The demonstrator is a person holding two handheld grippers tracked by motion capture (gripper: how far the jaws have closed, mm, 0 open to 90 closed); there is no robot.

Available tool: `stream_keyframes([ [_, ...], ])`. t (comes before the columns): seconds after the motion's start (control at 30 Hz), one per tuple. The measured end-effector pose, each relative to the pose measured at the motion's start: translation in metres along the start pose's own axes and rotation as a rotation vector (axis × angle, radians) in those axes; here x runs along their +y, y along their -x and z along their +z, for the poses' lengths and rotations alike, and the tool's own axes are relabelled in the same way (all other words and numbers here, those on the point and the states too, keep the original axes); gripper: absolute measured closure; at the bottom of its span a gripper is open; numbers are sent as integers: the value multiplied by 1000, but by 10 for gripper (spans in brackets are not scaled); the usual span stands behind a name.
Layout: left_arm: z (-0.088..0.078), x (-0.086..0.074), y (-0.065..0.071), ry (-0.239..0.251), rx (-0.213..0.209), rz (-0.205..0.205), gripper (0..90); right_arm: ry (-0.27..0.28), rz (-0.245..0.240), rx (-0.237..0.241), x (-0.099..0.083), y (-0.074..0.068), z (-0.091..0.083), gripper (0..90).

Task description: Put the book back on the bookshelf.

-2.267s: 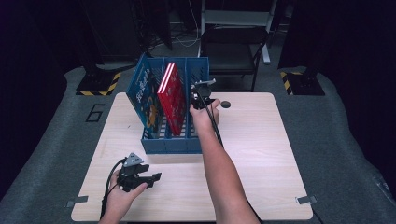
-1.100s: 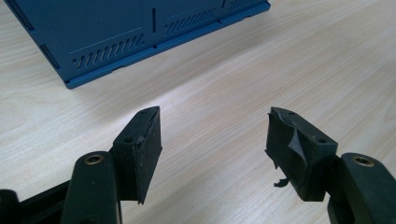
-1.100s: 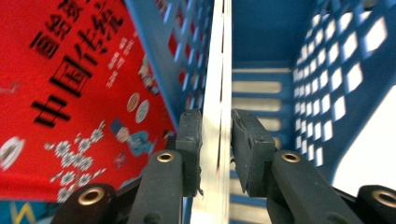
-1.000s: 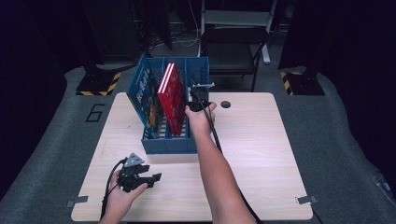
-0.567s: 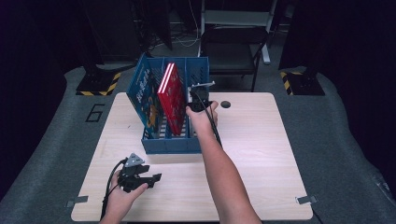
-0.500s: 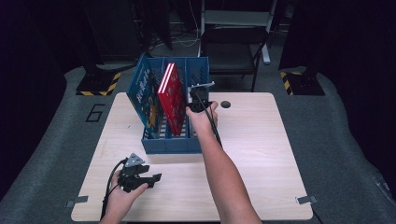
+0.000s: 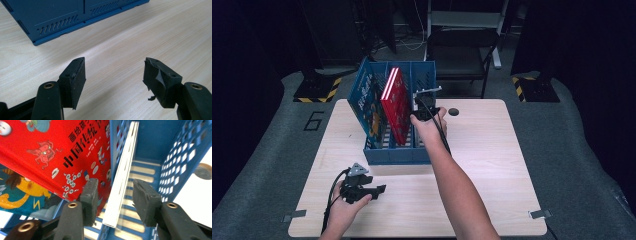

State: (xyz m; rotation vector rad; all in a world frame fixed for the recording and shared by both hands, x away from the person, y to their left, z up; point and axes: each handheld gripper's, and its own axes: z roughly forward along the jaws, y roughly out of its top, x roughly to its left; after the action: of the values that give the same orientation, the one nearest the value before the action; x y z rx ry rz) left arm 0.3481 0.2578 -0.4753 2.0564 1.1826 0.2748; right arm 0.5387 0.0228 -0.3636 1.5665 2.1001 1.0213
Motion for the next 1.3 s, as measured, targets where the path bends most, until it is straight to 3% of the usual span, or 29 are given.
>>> stream_keyframes([
  [0.17, 0, 0, -4, 19, 14, -29, 344, 3, -18, -12, 0, 3, -7, 515],
  [0.3, -2, -1, -6, 13, 17, -11, 344, -5, -31, -15, -2, 6, -9, 511],
  [0.4, -3, -2, -5, 21, 20, -26, 344, -3, -31, -17, -3, 7, -9, 511],
  [0.47, -4, -2, -7, 13, 20, -13, 344, -1, -34, -13, -3, 7, -10, 511],
  [0.73, -6, -4, -9, 17, 36, -21, 343, -2, -59, -3, -6, 3, -15, 507],
  [1.03, -7, -6, -11, 17, 48, -19, 342, 2, -108, 40, -10, -1, -25, 499],
  [1.3, -3, -6, -13, -16, 51, -2, 342, -9, -119, 96, -15, -7, -34, 495],
])
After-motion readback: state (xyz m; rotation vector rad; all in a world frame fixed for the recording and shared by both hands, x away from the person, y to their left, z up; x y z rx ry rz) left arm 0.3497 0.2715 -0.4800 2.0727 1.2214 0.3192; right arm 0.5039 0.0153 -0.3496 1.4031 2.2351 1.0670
